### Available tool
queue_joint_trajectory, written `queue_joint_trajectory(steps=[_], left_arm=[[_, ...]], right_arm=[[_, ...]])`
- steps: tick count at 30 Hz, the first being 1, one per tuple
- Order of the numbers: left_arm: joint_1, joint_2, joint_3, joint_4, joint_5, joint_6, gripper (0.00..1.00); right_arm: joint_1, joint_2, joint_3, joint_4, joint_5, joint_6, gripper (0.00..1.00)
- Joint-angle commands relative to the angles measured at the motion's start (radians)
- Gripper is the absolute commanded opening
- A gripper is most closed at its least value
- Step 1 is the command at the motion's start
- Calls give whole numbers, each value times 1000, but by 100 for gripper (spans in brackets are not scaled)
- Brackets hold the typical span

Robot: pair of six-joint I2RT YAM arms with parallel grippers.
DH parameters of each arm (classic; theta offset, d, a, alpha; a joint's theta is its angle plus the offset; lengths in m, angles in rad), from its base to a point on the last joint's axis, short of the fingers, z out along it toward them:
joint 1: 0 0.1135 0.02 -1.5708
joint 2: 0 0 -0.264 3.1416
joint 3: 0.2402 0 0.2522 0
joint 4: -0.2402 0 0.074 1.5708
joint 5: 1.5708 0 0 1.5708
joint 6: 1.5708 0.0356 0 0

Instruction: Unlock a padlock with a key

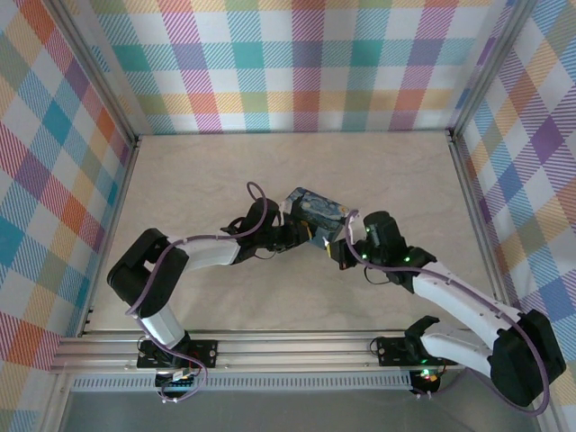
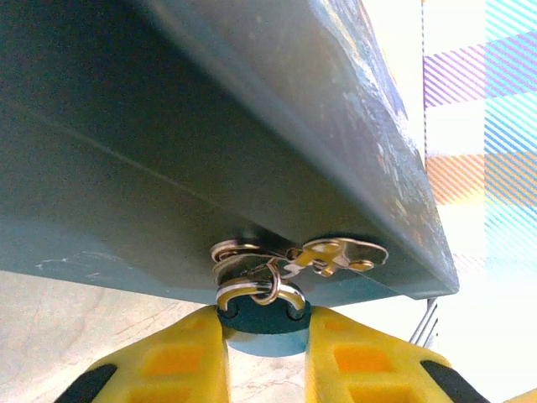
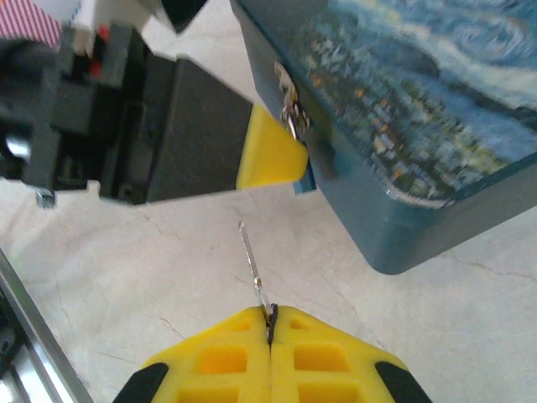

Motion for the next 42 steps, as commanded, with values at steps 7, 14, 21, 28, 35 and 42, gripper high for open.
queue_joint_trajectory(steps=[7, 14, 21, 28, 35, 42], left_arm=[[-21, -38, 50, -27, 17, -75, 23], [-30, -28, 64, -40, 13, -78, 23], [-36, -30, 67, -49, 6, -81, 23], [-39, -36, 70, -65, 0, -74, 23], [-39, -37, 67, -71, -1, -72, 22], [-40, -35, 69, -71, 1, -72, 22]], right_arm=[[72, 39, -81, 138, 71, -33, 0], [92, 102, -85, 171, 110, -35, 0], [99, 174, -65, 197, 138, -40, 0], [102, 215, -36, 209, 166, -44, 0], [102, 229, -23, 215, 175, -42, 0], [103, 245, -10, 223, 169, -39, 0]])
